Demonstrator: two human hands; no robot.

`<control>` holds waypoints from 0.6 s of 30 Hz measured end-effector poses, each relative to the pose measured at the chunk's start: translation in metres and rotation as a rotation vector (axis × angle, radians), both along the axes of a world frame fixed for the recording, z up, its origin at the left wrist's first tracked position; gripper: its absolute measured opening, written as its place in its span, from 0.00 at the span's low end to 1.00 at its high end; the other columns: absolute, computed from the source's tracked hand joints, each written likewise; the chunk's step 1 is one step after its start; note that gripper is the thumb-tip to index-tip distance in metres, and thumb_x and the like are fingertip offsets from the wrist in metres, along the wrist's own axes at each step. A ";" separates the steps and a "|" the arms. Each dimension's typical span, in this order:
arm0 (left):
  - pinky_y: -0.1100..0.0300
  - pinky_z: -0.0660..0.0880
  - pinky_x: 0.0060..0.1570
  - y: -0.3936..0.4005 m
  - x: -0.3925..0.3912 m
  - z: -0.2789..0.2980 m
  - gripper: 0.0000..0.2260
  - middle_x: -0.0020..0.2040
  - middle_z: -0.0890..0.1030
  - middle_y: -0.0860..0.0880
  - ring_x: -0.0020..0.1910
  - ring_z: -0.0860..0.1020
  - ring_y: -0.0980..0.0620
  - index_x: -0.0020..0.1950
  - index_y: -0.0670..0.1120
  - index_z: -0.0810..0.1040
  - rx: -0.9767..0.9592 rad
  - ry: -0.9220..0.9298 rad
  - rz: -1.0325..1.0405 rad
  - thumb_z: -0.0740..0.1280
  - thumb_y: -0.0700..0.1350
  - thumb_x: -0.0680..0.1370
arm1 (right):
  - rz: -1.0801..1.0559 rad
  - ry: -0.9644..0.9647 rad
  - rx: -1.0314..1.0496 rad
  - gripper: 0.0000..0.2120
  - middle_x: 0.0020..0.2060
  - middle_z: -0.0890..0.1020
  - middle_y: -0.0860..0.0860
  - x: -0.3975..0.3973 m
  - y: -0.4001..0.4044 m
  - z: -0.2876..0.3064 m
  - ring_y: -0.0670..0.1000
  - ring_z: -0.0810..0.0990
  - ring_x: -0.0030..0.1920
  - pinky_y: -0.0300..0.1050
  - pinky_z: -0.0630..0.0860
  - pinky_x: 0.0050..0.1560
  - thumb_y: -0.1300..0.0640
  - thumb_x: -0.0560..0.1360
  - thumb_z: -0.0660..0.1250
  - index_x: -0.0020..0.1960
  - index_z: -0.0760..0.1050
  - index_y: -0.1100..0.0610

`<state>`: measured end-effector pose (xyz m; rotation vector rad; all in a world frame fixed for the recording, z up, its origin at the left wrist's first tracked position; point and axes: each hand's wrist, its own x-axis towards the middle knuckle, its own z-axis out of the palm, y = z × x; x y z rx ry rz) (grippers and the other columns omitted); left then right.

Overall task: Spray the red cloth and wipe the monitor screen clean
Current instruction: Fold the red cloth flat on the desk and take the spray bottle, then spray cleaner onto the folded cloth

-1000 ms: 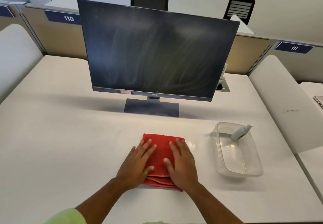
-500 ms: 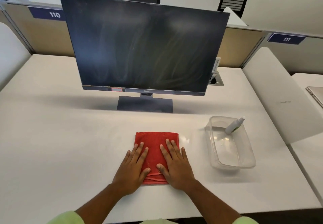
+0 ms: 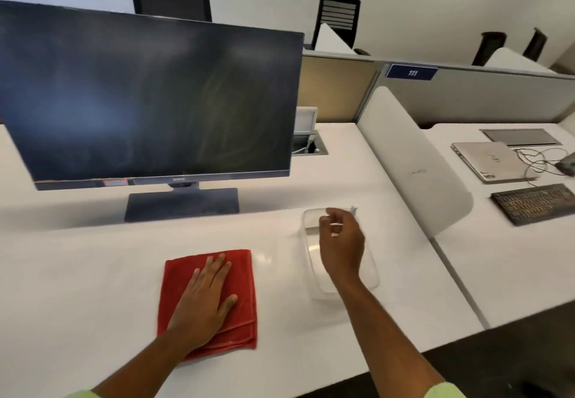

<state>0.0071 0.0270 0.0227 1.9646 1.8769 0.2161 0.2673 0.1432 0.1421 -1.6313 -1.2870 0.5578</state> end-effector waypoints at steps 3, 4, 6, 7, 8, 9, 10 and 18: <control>0.52 0.37 0.80 -0.002 0.010 -0.013 0.39 0.83 0.37 0.54 0.82 0.35 0.51 0.83 0.50 0.38 0.005 0.109 -0.013 0.33 0.70 0.77 | -0.175 -0.037 -0.013 0.10 0.52 0.84 0.49 0.043 0.027 0.002 0.49 0.83 0.47 0.51 0.81 0.54 0.58 0.80 0.71 0.61 0.80 0.53; 0.51 0.38 0.80 -0.003 0.010 -0.016 0.38 0.83 0.37 0.53 0.82 0.35 0.51 0.83 0.50 0.38 0.015 0.126 -0.004 0.32 0.70 0.77 | -0.197 -0.067 -0.033 0.12 0.54 0.83 0.49 0.053 0.035 0.000 0.50 0.83 0.49 0.51 0.81 0.54 0.56 0.80 0.72 0.62 0.79 0.53; 0.50 0.40 0.81 -0.003 0.010 -0.019 0.38 0.83 0.40 0.53 0.82 0.37 0.51 0.83 0.50 0.40 0.028 0.121 0.017 0.33 0.69 0.78 | -0.192 -0.124 -0.101 0.14 0.57 0.81 0.50 0.072 0.049 -0.005 0.52 0.83 0.52 0.50 0.79 0.53 0.53 0.79 0.74 0.64 0.78 0.54; 0.49 0.41 0.81 -0.003 0.010 -0.020 0.37 0.84 0.41 0.53 0.82 0.38 0.51 0.83 0.50 0.40 0.030 0.115 0.021 0.34 0.69 0.79 | -0.172 -0.137 -0.137 0.15 0.57 0.80 0.50 0.077 0.054 -0.008 0.53 0.83 0.53 0.49 0.78 0.52 0.52 0.79 0.74 0.64 0.78 0.53; 0.48 0.43 0.81 -0.003 0.009 -0.019 0.37 0.84 0.41 0.53 0.82 0.38 0.51 0.83 0.51 0.41 0.029 0.114 0.020 0.36 0.69 0.79 | -0.147 -0.142 -0.166 0.15 0.57 0.80 0.50 0.081 0.059 -0.011 0.54 0.83 0.52 0.47 0.76 0.51 0.50 0.79 0.74 0.64 0.79 0.53; 0.47 0.44 0.81 -0.003 0.009 -0.019 0.37 0.84 0.42 0.53 0.83 0.39 0.51 0.83 0.51 0.41 0.027 0.116 0.016 0.36 0.69 0.79 | -0.121 -0.148 -0.181 0.15 0.56 0.80 0.49 0.081 0.061 -0.013 0.53 0.83 0.52 0.46 0.75 0.50 0.50 0.79 0.74 0.63 0.79 0.53; 0.47 0.45 0.81 -0.003 0.010 -0.017 0.37 0.84 0.42 0.53 0.83 0.40 0.51 0.83 0.50 0.42 0.024 0.118 0.015 0.37 0.69 0.79 | -0.098 -0.154 -0.185 0.15 0.56 0.80 0.49 0.081 0.064 -0.016 0.53 0.83 0.51 0.46 0.75 0.50 0.49 0.79 0.74 0.63 0.80 0.53; 0.50 0.41 0.81 -0.005 0.013 -0.009 0.37 0.83 0.39 0.55 0.82 0.36 0.53 0.83 0.51 0.40 -0.001 0.115 0.024 0.37 0.69 0.79 | -0.092 -0.190 -0.152 0.06 0.54 0.81 0.50 0.074 0.068 -0.027 0.54 0.82 0.52 0.48 0.77 0.50 0.52 0.80 0.73 0.55 0.83 0.53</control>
